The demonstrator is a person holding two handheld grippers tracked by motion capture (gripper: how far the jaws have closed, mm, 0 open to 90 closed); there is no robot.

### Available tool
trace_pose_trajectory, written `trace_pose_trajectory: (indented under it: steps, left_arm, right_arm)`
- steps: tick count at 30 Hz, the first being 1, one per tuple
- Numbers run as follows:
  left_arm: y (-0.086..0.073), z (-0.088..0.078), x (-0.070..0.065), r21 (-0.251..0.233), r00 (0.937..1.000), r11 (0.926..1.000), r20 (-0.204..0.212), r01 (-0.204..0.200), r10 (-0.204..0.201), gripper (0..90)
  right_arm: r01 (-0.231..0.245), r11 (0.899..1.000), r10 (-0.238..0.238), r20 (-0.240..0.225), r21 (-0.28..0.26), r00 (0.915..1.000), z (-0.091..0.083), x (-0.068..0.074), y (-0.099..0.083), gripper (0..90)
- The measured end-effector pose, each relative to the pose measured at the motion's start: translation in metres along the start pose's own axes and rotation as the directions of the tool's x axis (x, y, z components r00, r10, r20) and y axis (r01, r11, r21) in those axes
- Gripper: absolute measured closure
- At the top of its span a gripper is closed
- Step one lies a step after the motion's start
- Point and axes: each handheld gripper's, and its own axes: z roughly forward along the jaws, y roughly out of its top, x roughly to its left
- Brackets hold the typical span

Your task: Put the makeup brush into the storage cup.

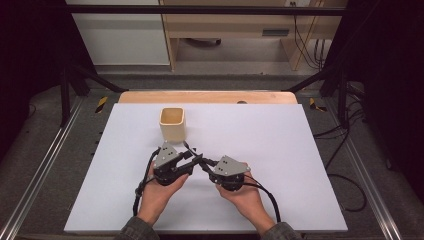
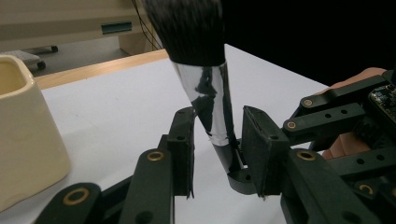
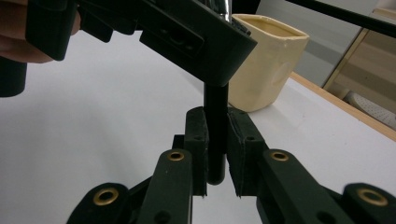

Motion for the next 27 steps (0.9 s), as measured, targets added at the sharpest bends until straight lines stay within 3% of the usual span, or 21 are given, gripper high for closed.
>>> trace_pose_trajectory:
  steps: [7,27]
  left_arm:
    - [-0.0014,0.0009,-0.0014,-0.002,1.0,1.0,0.004,-0.002,0.002,66.8]
    - [-0.0044,0.0024,-0.001,-0.011,0.9998,0.9999,0.017,0.01,-0.01,73.8]
  right_arm:
    - [-0.028,1.0,0.028,-0.007,-0.008,0.9996,-0.0003,-0.0008,0.0,79.3]
    - [-0.04,0.999,0.04,-0.014,-0.006,0.9991,0.0005,-0.001,-0.0012,79.2]
